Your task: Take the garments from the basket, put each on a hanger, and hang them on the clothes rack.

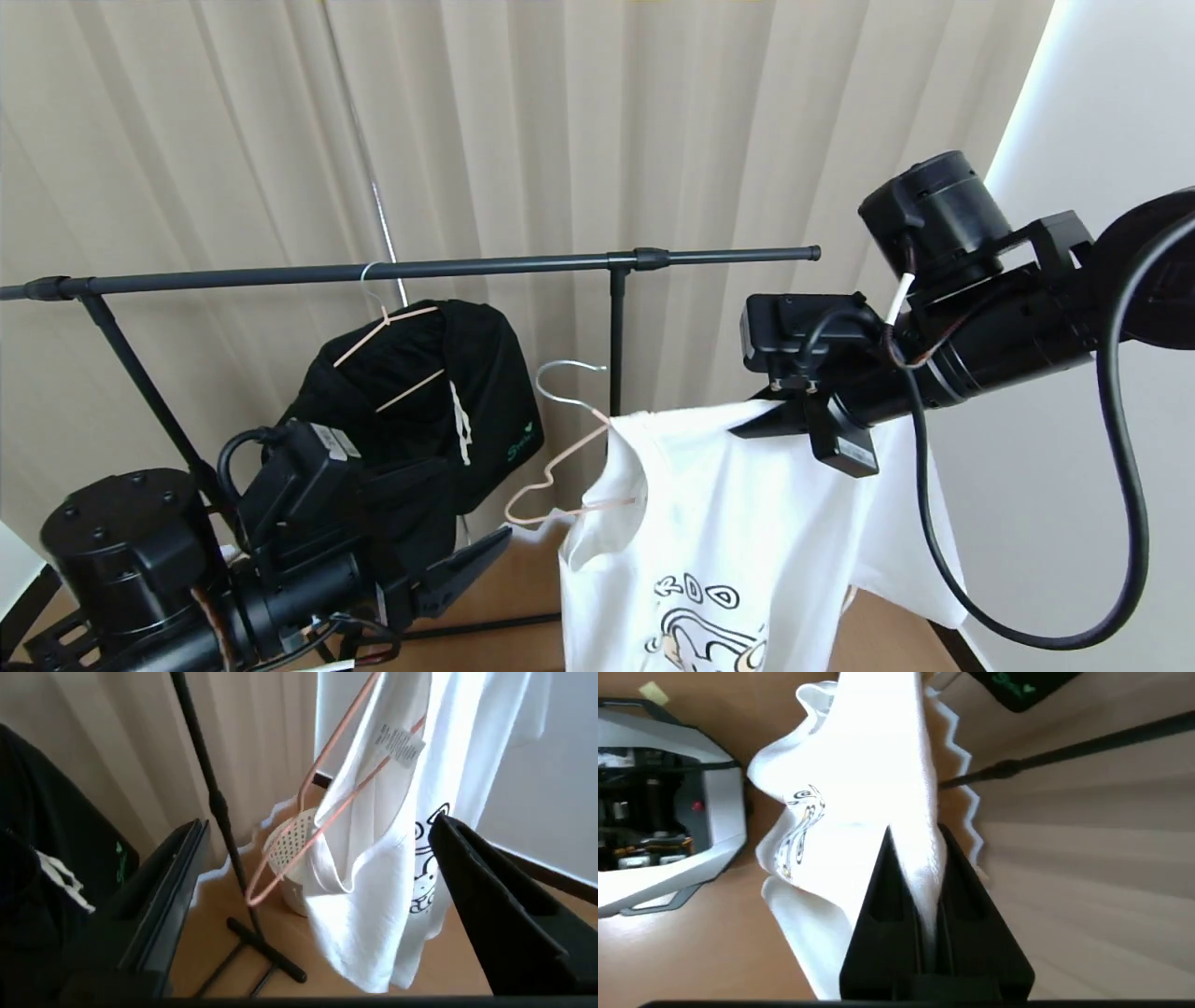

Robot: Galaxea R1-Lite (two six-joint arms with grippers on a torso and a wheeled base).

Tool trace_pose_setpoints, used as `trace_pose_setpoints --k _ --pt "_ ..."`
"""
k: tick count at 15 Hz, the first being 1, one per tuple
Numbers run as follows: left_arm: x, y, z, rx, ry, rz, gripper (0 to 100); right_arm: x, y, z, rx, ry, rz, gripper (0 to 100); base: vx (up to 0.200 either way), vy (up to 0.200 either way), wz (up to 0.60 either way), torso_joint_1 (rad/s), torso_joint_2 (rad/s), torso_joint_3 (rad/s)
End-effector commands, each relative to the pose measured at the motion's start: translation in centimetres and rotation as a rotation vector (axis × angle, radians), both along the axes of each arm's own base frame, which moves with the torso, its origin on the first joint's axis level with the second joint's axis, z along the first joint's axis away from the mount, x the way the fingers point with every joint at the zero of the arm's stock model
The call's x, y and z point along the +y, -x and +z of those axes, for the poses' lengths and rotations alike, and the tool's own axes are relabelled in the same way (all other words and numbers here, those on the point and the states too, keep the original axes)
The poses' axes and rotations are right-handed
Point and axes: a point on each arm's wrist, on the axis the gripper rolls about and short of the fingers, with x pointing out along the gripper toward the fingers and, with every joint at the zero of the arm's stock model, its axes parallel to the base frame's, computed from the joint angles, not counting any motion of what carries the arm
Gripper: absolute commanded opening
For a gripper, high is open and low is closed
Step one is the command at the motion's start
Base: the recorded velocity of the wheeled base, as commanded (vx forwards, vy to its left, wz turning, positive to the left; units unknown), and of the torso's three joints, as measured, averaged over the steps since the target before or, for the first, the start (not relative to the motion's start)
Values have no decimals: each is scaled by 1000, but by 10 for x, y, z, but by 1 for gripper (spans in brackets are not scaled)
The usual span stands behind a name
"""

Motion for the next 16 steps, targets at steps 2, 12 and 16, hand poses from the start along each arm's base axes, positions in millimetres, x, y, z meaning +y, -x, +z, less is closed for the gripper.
trace_pose_setpoints --k 2,12,16 --pt "-14 -17 1 67 5 72 100 -16 19 -2 -112 -51 -85 0 0 0 0 0 0 0" --pt "-50 -34 -25 213 -84 199 100 -34 45 -74 -442 -247 -303 0 0 0 0 0 0 0" --pt "-67 -44 -44 303 -50 222 100 -28 51 -78 -455 -266 -273 0 0 0 0 0 0 0"
